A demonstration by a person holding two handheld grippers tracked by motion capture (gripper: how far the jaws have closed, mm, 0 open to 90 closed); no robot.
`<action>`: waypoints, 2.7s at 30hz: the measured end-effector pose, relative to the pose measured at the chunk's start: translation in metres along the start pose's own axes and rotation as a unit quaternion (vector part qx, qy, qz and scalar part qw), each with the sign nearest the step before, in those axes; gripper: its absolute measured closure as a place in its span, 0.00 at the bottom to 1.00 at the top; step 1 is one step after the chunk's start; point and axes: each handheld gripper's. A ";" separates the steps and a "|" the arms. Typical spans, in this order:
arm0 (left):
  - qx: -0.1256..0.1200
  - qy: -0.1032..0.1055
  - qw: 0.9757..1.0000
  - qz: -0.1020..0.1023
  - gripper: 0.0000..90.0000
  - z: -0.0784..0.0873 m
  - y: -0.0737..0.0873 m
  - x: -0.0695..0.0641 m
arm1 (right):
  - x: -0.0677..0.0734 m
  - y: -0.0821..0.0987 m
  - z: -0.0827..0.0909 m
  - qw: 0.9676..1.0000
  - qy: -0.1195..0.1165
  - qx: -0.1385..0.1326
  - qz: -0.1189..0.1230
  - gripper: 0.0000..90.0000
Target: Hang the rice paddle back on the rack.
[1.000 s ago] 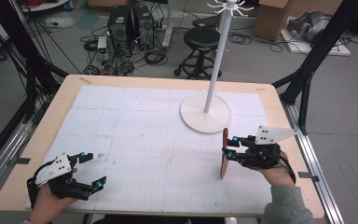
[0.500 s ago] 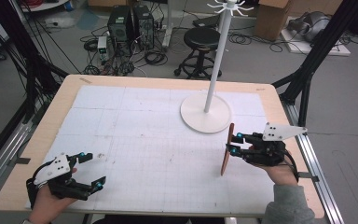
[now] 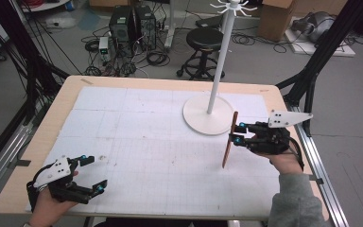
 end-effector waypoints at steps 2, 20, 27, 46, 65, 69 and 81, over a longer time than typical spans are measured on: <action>-0.001 0.000 1.000 0.000 0.02 0.000 0.000 0.000 | -0.003 -0.006 0.002 1.000 0.000 0.007 0.001 0.72; -0.002 0.001 1.000 0.004 0.02 0.002 0.001 0.000 | -0.024 -0.056 0.016 0.999 0.041 -0.007 0.014 0.72; -0.004 0.003 1.000 0.008 0.02 0.003 0.001 0.000 | -0.036 -0.068 0.016 0.998 0.053 -0.015 0.005 0.72; -0.012 -0.005 1.000 0.020 0.02 0.016 0.004 0.005 | -0.060 -0.101 0.022 0.996 0.088 -0.021 0.008 0.72; -0.027 -0.017 0.999 0.040 0.02 0.026 0.004 0.010 | -0.077 -0.145 0.045 0.993 0.117 -0.025 0.015 0.72; -0.031 -0.020 0.998 0.044 0.02 0.029 0.004 0.012 | -0.081 -0.156 0.049 0.992 0.123 -0.024 0.013 0.72; -0.034 -0.020 0.998 0.053 0.02 0.028 0.004 0.015 | -0.093 -0.176 0.048 0.987 0.158 -0.028 -0.003 0.72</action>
Point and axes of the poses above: each handheld gripper's, and its own axes: z roughly backward along the jaws, y roughly out of its underside, x roughly to its left, and after that the axes turned 14 degrees about -y, right-handed
